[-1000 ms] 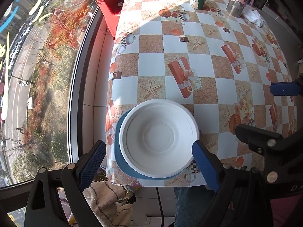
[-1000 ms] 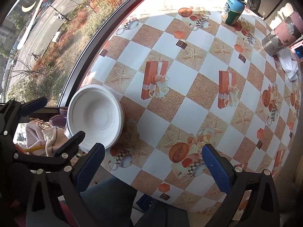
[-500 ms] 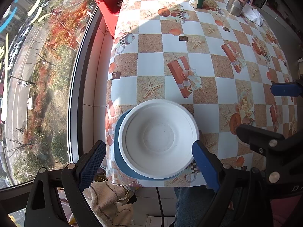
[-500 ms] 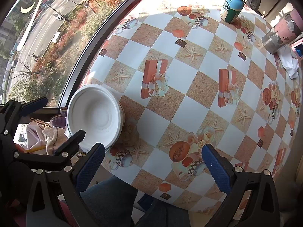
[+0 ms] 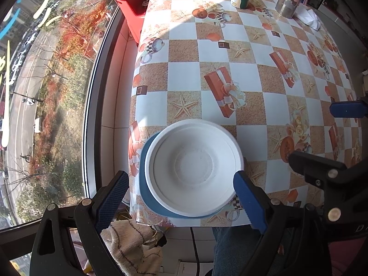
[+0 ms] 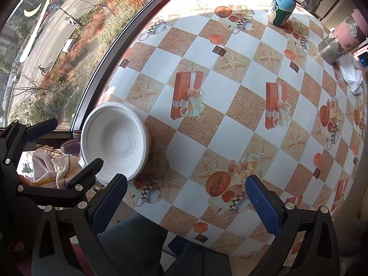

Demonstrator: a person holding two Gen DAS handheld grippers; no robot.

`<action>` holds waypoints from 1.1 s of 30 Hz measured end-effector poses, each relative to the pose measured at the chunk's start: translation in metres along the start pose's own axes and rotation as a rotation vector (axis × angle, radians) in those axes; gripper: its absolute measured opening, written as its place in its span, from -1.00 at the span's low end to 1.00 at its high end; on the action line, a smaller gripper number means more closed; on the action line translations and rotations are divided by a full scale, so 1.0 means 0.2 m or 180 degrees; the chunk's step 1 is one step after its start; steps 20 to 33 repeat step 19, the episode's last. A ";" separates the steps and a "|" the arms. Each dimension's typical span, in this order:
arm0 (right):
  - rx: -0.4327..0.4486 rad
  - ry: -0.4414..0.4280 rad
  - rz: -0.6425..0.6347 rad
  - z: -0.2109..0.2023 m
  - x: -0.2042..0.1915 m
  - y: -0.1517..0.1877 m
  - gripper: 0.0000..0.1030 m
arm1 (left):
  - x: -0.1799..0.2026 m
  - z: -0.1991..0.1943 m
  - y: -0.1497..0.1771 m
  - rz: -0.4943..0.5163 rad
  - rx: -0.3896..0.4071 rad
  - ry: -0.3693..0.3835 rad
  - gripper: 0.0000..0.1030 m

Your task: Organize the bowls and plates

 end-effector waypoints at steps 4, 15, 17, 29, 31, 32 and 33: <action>-0.0012 -0.0010 0.0053 0.00 0.02 0.02 1.00 | 0.02 0.00 0.00 0.0060 -0.0028 0.0008 0.82; -0.0015 -0.0022 0.0496 0.00 0.20 0.09 1.00 | 0.15 0.04 -0.05 0.0378 -0.0108 0.0034 0.83; -0.0005 -0.0017 0.0627 0.00 0.25 0.11 1.00 | 0.19 0.03 -0.08 0.0413 -0.0069 0.0074 0.82; 0.0010 -0.0027 0.0755 0.00 0.31 0.15 1.00 | 0.27 0.02 -0.11 0.0440 -0.0062 0.0230 0.82; 0.0010 -0.0027 0.0755 0.00 0.31 0.15 1.00 | 0.27 0.02 -0.11 0.0440 -0.0062 0.0230 0.82; 0.0010 -0.0027 0.0755 0.00 0.31 0.15 1.00 | 0.27 0.02 -0.11 0.0440 -0.0062 0.0230 0.82; 0.0010 -0.0027 0.0755 0.00 0.31 0.15 1.00 | 0.27 0.02 -0.11 0.0440 -0.0062 0.0230 0.82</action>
Point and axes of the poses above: each gripper's, at about its wrist camera, not at the fingertips, and z roughly the way its jaws point, x to its right, y to its underside, the point moved 7 cm from there along z, roughly the way its jaws point, and after that the axes turned 13 degrees about x, right-handed, at the moved point
